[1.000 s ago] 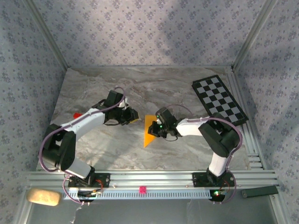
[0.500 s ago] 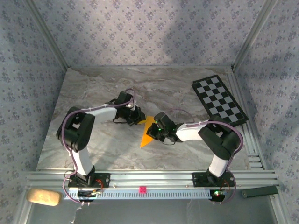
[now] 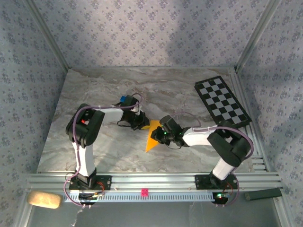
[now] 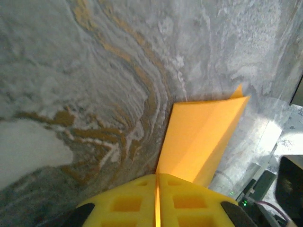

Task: Fold a paper plane with a square sheet of paper (pick it up from the middle)
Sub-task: Rotate the paper at the center of the table.

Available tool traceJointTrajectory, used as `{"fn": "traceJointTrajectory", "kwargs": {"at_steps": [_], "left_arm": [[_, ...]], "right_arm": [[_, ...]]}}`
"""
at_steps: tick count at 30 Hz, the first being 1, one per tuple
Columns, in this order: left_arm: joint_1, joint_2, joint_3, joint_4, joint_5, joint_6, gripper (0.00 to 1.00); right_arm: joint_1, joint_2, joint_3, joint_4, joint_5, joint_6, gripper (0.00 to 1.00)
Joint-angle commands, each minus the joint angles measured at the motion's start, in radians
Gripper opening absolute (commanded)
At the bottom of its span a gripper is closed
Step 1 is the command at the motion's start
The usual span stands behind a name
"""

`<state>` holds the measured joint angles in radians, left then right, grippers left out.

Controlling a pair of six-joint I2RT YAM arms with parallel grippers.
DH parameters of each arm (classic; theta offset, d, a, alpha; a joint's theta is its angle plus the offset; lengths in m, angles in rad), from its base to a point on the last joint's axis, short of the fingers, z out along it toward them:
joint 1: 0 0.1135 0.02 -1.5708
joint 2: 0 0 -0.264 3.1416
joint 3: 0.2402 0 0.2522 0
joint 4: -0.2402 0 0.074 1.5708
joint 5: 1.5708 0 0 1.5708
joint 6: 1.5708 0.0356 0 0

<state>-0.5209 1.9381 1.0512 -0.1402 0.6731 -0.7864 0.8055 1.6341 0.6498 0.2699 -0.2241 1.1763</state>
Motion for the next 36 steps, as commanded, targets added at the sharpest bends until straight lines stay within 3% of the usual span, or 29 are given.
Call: {"fn": "traceJointTrajectory", "kwargs": {"at_steps": [1, 4, 9, 18, 22, 27, 33, 36], "left_arm": [[-0.013, 0.038, 0.017, -0.042, 0.006, 0.041, 0.09], [-0.013, 0.045, 0.011, -0.062, -0.009, 0.055, 0.08], [-0.013, 0.05, -0.003, -0.082, -0.034, 0.064, 0.06], [-0.012, -0.005, 0.022, -0.09, -0.024, 0.055, 0.06], [-0.013, -0.029, 0.048, -0.102, -0.026, 0.048, 0.07], [-0.012, -0.072, 0.057, -0.103, -0.018, 0.043, 0.08], [-0.016, -0.116, 0.023, 0.049, 0.083, -0.001, 0.09], [-0.024, -0.096, 0.033, 0.044, 0.093, 0.001, 0.09]], "right_arm": [[-0.027, -0.083, -0.017, -0.043, 0.021, -0.05, 0.21], [-0.069, -0.152, -0.03, -0.132, 0.042, -0.083, 0.32], [-0.161, -0.21, -0.079, -0.181, 0.013, -0.096, 0.38], [-0.117, -0.102, 0.044, -0.185, -0.13, -0.215, 0.12], [-0.091, -0.02, 0.07, -0.159, -0.146, -0.202, 0.06], [-0.082, 0.04, 0.074, -0.164, -0.132, -0.187, 0.04], [-0.075, 0.089, 0.075, -0.159, -0.129, -0.16, 0.04], [-0.069, 0.097, 0.075, -0.156, -0.119, -0.145, 0.03]]}}
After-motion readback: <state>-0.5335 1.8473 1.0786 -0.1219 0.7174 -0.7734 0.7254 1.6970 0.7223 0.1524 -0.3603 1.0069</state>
